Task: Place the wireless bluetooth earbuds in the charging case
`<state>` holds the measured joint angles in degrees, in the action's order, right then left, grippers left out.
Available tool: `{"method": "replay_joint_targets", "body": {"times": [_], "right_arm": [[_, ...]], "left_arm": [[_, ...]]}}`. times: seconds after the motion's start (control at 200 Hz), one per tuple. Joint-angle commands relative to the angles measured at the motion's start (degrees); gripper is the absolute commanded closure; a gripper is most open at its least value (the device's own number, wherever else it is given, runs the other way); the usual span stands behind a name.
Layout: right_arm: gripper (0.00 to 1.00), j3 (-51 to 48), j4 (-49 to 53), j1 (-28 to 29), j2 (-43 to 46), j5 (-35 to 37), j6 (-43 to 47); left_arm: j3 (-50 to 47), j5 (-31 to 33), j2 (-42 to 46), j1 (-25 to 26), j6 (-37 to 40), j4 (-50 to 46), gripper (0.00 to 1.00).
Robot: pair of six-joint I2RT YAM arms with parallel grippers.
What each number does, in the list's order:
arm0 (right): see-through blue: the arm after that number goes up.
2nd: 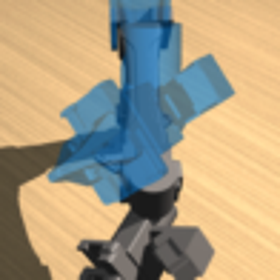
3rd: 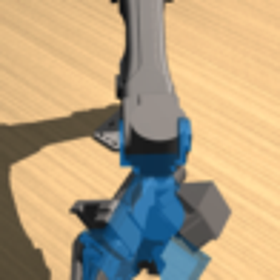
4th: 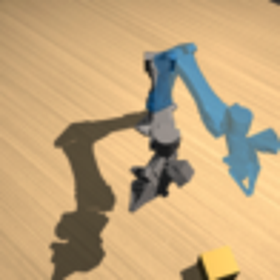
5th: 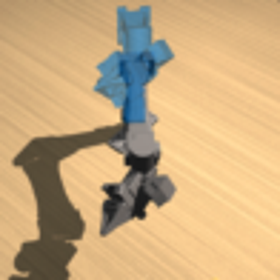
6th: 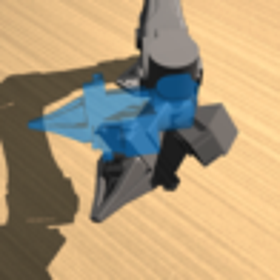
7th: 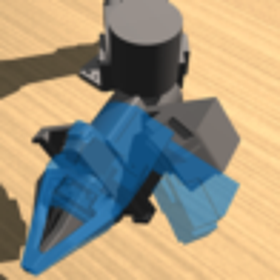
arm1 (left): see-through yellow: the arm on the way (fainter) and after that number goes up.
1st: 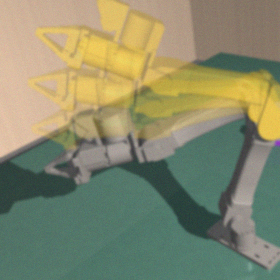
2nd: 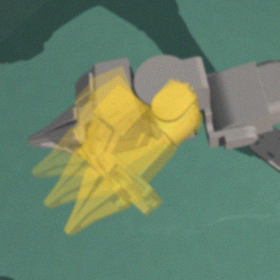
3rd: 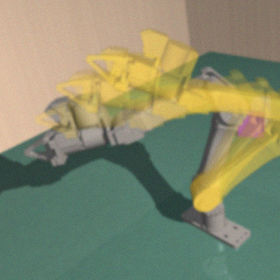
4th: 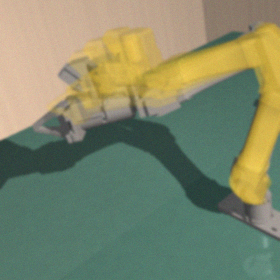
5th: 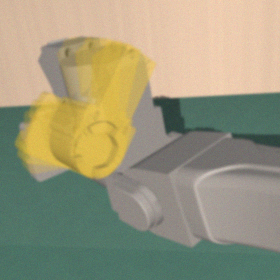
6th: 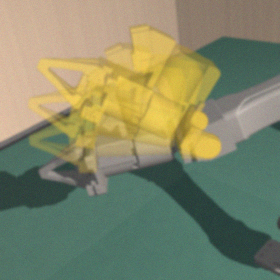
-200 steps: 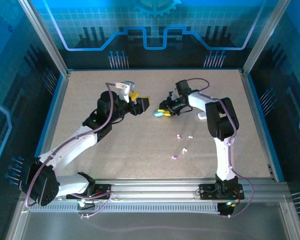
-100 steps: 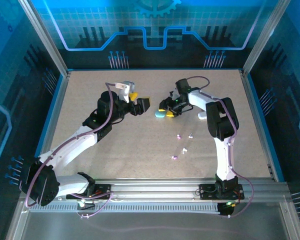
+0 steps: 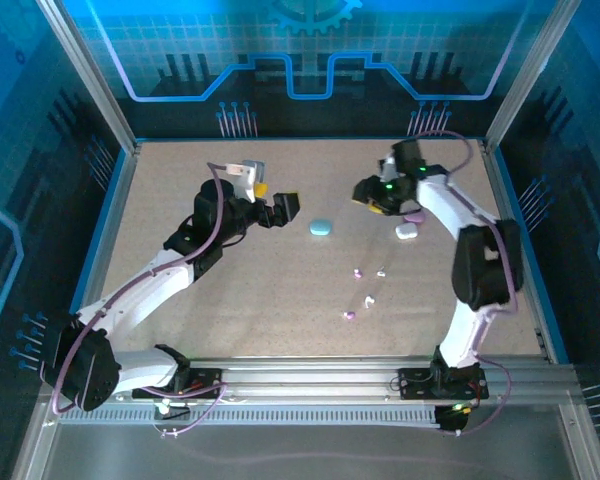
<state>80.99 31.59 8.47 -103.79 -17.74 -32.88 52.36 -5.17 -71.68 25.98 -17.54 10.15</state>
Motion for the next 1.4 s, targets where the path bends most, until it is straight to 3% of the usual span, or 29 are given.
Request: {"method": "replay_joint_targets", "body": {"times": [0.0,0.13,0.255,0.535,0.7,0.891,1.391], "right_arm": [[0.45,-8.61,-1.51,-6.11,6.22,11.13,1.05],[0.44,-10.81,0.87,-13.64,6.47,8.4,4.25],[0.41,-9.09,2.98,-16.7,2.87,4.11,7.68],[0.37,-4.95,3.07,-16.78,-4.58,1.4,10.65],[0.35,-1.35,5.98,-16.77,-8.17,3.6,13.08],[0.35,1.94,7.66,-16.68,-12.43,-1.06,15.1],[0.35,-5.5,4.82,-13.23,-7.81,-8.48,11.04]], "left_arm": [[-1.08,1.92,0.61,-0.8,-1.84,3.54,0.01],[-2.35,0.09,0.48,-1.36,-2.5,5.83,0.01],[-2.26,-2.72,-0.13,-1.46,-2.9,6.75,0.01],[-1.89,-5.81,-0.76,-1.47,-3.22,7.2,0.01],[-1.73,-6.35,-0.74,-1.5,-3.02,7.11,0.01],[-1.6,-7.44,-1.35,-1.5,-3.08,7.54,0.01],[1.07,-6.03,-3.74,-1.48,-2.97,2.47,0.01]]}}
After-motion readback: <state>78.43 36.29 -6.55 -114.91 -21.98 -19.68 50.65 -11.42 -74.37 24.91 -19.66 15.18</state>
